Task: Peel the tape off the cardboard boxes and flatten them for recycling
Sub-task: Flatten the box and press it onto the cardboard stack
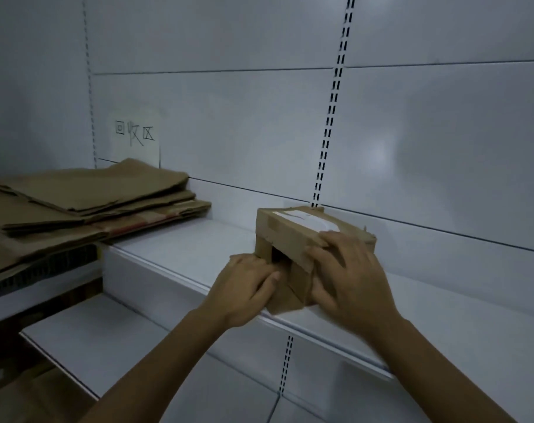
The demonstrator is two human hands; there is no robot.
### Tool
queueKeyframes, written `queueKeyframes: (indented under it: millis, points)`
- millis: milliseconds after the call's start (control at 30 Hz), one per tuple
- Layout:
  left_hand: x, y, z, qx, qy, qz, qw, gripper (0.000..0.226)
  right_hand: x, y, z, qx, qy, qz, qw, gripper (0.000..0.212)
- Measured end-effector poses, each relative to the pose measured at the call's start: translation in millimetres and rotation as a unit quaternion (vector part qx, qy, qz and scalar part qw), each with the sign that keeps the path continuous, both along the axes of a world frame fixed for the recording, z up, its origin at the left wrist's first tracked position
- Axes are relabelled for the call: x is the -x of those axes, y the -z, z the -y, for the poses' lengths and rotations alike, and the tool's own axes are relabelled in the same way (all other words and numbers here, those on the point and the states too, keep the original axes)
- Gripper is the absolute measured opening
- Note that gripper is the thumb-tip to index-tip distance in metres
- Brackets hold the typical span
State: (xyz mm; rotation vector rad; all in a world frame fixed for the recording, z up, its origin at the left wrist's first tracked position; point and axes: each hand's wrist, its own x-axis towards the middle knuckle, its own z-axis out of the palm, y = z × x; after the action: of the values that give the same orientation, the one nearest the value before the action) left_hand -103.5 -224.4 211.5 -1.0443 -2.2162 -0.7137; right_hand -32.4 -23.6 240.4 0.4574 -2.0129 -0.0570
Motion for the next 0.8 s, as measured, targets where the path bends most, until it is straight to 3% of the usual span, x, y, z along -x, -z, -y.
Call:
queueKeyframes:
  millis: [200, 333, 400, 433, 567, 667, 733, 800]
  points:
    - [12, -14, -13, -0.072, -0.061, 0.205, 0.974, 0.037, 9, 3, 7, 0.01, 0.027, -0.042, 0.999, 0.044]
    - [16, -26, -40, -0.131, -0.146, 0.226, 0.954, 0.093, 5, 1, 2, 0.033, 0.023, -0.136, 0.99, 0.021]
    - [21, -28, -52, -0.139, -0.152, 0.257, 0.944, 0.118, 3, 2, -2, 0.049, 0.017, -0.15, 0.987, 0.024]
    - [24, -27, -55, -0.135, -0.147, 0.269, 0.942, 0.12, 2, 2, -2, 0.055, 0.016, -0.145, 0.988, 0.026]
    - [31, -18, -58, -0.178, -0.144, 0.259, 0.938, 0.085, 1, 4, -1, 0.05, 0.03, -0.105, 0.993, 0.042]
    - [28, -17, -54, -0.188, -0.121, 0.231, 0.947, 0.074, 3, 6, 2, 0.013, 0.053, -0.056, 0.997, 0.059]
    - [25, -17, -51, -0.191, -0.117, 0.199, 0.954, 0.072, 3, 5, 0, 0.048, 0.049, -0.055, 0.996, 0.053]
    - [20, -16, -47, -0.189, -0.118, 0.17, 0.96, 0.079, -1, 3, -3, 0.143, 0.027, -0.077, 0.986, 0.044]
